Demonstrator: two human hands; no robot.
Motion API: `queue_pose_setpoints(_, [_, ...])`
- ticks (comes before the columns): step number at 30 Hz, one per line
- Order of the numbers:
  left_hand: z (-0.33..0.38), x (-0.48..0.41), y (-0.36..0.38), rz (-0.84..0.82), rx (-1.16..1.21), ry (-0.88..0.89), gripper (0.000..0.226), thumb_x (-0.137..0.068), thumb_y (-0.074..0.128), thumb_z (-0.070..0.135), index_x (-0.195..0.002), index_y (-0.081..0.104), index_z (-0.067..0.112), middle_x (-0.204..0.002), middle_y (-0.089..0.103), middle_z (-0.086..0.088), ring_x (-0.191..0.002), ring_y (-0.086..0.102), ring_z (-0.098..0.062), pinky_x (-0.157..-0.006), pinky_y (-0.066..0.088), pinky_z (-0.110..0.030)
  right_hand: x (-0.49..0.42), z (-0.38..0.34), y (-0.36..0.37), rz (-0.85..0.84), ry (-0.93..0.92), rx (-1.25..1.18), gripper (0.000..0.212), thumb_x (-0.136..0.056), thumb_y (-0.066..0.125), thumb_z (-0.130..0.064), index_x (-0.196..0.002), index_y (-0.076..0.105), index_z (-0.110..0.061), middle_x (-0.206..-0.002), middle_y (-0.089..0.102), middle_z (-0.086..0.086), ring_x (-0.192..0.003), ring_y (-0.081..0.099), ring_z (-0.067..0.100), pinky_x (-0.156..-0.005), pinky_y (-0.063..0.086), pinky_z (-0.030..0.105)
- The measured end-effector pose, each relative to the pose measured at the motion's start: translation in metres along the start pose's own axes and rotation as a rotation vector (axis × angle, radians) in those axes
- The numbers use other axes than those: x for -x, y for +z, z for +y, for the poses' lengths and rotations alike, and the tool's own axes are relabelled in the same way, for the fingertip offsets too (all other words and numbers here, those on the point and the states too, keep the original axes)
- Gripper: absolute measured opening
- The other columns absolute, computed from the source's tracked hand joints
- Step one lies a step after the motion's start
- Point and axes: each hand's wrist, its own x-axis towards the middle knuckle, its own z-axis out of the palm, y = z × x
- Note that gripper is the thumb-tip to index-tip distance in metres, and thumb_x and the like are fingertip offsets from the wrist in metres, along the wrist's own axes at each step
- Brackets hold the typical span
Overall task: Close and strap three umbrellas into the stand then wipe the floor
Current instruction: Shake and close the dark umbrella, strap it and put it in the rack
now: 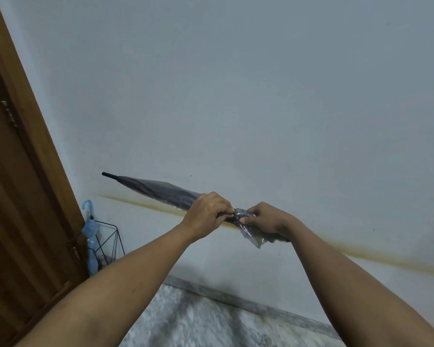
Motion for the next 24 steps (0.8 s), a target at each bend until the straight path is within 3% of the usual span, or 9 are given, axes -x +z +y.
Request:
queue_pose_setpoints(6, [-0.003, 0.005, 0.002, 0.068, 0.002, 0.005, 0.013, -0.085, 0.071, 0.028, -0.094, 0.077, 0.019, -0.094, 0.07, 0.01, -0.089, 0.061, -0.012, -0.082, 0.047, -0.03, 0.006, -0.004, 0.008, 0.027, 0.013, -0.165, 0.03, -0.093, 0.061, -0.035, -0.085, 0.069, -0.007, -0.061, 0.061, 0.007, -0.047, 0.051, 0.022, -0.044, 0.04, 0.026])
queue_pose_setpoints(11, [-0.004, 0.009, -0.004, 0.122, 0.005, -0.027, 0.017, -0.088, 0.068, 0.027, -0.099, 0.076, 0.018, -0.101, 0.067, 0.01, -0.097, 0.059, -0.011, -0.093, 0.042, -0.028, 0.004, -0.012, 0.016, 0.079, -0.047, -0.259, 0.031, -0.09, 0.064, -0.033, -0.071, 0.061, -0.01, -0.056, 0.052, 0.006, -0.044, 0.045, 0.02, -0.043, 0.035, 0.024])
queue_pose_setpoints(13, [-0.007, 0.013, -0.007, 0.057, -0.017, 0.007, 0.024, -0.086, 0.068, 0.03, -0.105, 0.073, 0.018, -0.107, 0.065, 0.009, -0.102, 0.058, -0.011, -0.096, 0.041, -0.03, 0.002, -0.012, 0.016, 0.09, -0.047, -0.22, 0.031, -0.088, 0.064, -0.034, -0.07, 0.061, -0.009, -0.058, 0.051, 0.006, -0.046, 0.044, 0.018, -0.044, 0.035, 0.024])
queue_pose_setpoints(16, [-0.013, 0.023, -0.009, -0.132, -0.188, 0.045, 0.052, -0.073, 0.072, 0.039, -0.12, 0.059, 0.02, -0.122, 0.056, 0.009, -0.116, 0.051, -0.011, -0.108, 0.033, -0.033, 0.001, -0.016, 0.015, 0.055, -0.042, -0.139, 0.038, -0.077, 0.071, -0.039, -0.08, 0.065, -0.002, -0.062, 0.06, 0.011, -0.044, 0.046, 0.023, -0.042, 0.036, 0.027])
queue_pose_setpoints(18, [-0.012, 0.023, -0.007, -0.135, -0.326, 0.018, 0.055, -0.068, 0.078, 0.036, -0.115, 0.054, 0.02, -0.121, 0.055, 0.009, -0.114, 0.051, -0.014, -0.104, 0.036, -0.037, 0.002, -0.022, 0.016, 0.027, -0.073, -0.092, 0.044, -0.065, 0.083, -0.041, -0.085, 0.066, -0.006, -0.065, 0.065, 0.01, -0.043, 0.046, 0.022, -0.04, 0.036, 0.025])
queue_pose_setpoints(20, [-0.008, 0.018, -0.006, -0.031, -0.391, 0.013, 0.034, -0.073, 0.074, 0.021, -0.102, 0.056, 0.019, -0.11, 0.06, 0.007, -0.101, 0.056, -0.017, -0.092, 0.04, -0.038, 0.0, -0.026, 0.018, 0.025, -0.085, -0.04, 0.044, -0.062, 0.087, -0.041, -0.087, 0.064, -0.013, -0.068, 0.07, 0.004, -0.045, 0.052, 0.021, -0.041, 0.039, 0.026])
queue_pose_setpoints(22, [-0.008, 0.012, -0.006, 0.002, -0.442, 0.044, 0.022, -0.078, 0.065, 0.011, -0.097, 0.057, 0.02, -0.104, 0.062, 0.007, -0.093, 0.057, -0.019, -0.083, 0.041, -0.036, -0.007, -0.025, 0.022, 0.101, -0.081, 0.158, 0.034, -0.073, 0.077, -0.046, -0.092, 0.06, -0.023, -0.077, 0.072, -0.003, -0.064, 0.064, 0.022, -0.055, 0.047, 0.031])
queue_pose_setpoints(24, [-0.013, 0.01, -0.006, 0.012, -0.482, 0.042, 0.024, -0.078, 0.063, 0.008, -0.098, 0.057, 0.021, -0.104, 0.062, 0.008, -0.09, 0.056, -0.018, -0.078, 0.039, -0.034, -0.016, -0.019, 0.031, 0.25, -0.113, 0.551, 0.036, -0.088, 0.058, -0.052, -0.114, 0.053, -0.027, -0.1, 0.068, -0.006, -0.095, 0.063, 0.022, -0.085, 0.045, 0.041])
